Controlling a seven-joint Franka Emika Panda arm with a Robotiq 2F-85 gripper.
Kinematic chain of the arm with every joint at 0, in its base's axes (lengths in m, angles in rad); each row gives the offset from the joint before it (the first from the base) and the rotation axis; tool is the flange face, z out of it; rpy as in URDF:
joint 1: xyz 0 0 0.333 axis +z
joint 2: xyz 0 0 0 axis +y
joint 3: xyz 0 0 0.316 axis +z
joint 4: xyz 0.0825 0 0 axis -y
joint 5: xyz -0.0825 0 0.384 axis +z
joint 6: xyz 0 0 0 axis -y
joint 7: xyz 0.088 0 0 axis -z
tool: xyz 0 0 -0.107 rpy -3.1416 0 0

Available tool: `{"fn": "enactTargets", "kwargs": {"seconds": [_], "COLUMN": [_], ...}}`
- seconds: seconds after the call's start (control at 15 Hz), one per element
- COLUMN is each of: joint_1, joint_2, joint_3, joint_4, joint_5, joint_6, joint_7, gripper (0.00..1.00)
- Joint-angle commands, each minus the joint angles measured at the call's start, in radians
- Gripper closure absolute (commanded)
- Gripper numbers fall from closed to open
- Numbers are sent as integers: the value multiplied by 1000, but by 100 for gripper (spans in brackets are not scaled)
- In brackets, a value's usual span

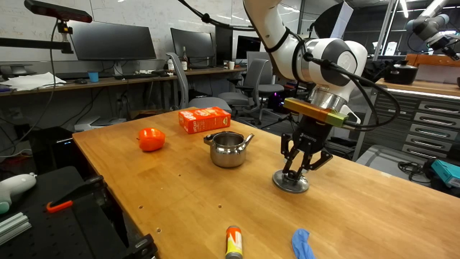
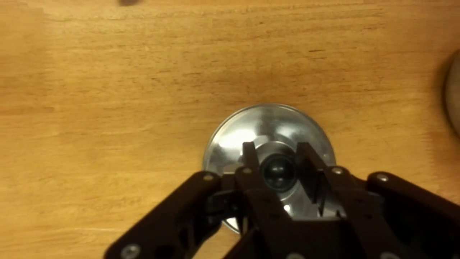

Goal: Put the silver lid on the kettle

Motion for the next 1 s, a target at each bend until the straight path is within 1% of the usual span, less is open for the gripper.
{"fn": "enactTargets", "kwargs": {"seconds": [0.0,0.07,0.4,0.93], "joint_1": [-10,-11,-12,-9], "joint_2": [22,20,2,-102], "joint_3": [10,10,8,2], "joint_4": [49,46,33,-93], "joint_5": [5,5,4,1], "joint_6": [-41,-41,-52,59], "joint_7": [-7,-8,-7,-7], "gripper": [87,83,83,85]}}
